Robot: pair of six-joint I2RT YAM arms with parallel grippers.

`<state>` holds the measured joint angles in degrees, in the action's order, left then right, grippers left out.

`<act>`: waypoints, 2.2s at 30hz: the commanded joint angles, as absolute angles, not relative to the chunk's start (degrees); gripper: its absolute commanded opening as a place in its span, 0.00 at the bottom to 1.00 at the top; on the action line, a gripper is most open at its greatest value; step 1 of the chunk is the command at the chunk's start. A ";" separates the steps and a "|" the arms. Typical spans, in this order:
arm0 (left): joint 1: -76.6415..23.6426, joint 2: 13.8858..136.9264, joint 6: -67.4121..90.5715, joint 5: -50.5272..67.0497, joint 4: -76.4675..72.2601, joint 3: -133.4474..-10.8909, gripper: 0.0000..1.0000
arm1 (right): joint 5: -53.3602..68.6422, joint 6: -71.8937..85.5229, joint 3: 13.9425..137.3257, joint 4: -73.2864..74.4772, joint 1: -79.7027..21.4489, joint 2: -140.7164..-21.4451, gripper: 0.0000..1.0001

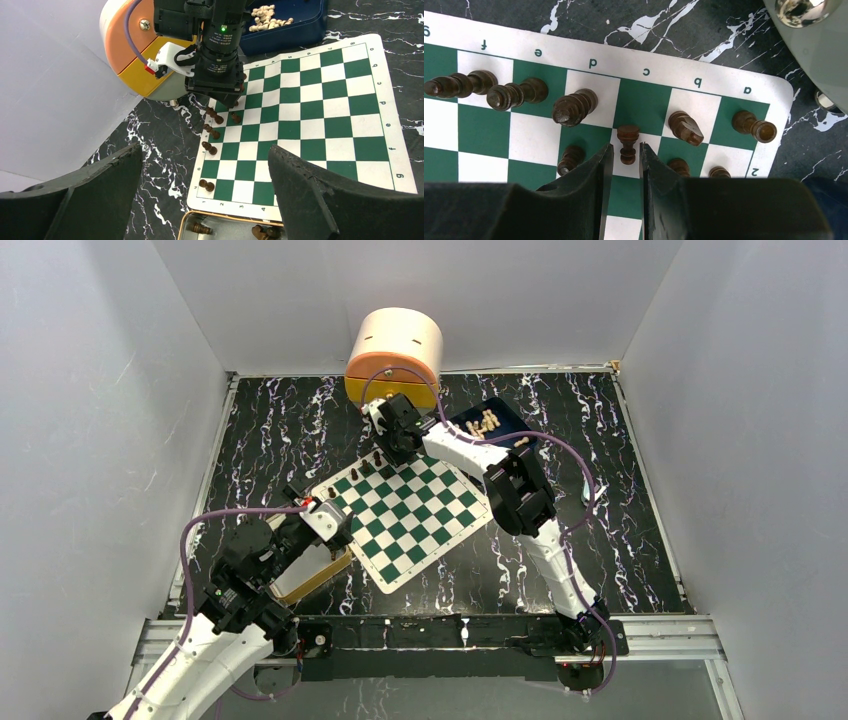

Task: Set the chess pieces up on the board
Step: Pick up the chess piece from the chessboard, then place the chess piece on the chessboard.

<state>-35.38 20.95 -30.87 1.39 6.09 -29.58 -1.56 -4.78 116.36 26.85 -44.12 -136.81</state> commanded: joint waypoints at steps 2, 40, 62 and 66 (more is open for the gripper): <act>-35.51 21.51 -30.83 0.79 5.10 -30.13 0.92 | -1.90 -5.60 116.18 24.94 -44.16 -138.25 0.34; -35.59 39.69 -47.74 35.95 9.13 -37.19 0.73 | 26.07 -3.28 82.89 23.25 -42.81 -97.43 0.15; -35.57 58.46 -65.68 39.58 18.95 -47.88 0.53 | 48.93 5.63 71.92 12.07 -42.87 -91.45 0.16; -35.60 59.24 -65.57 38.69 19.07 -48.39 0.47 | 48.95 6.17 72.28 11.83 -42.81 -91.88 0.16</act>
<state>-35.38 58.81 -64.51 38.02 18.06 -45.95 46.83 4.95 70.28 14.72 -42.83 -91.46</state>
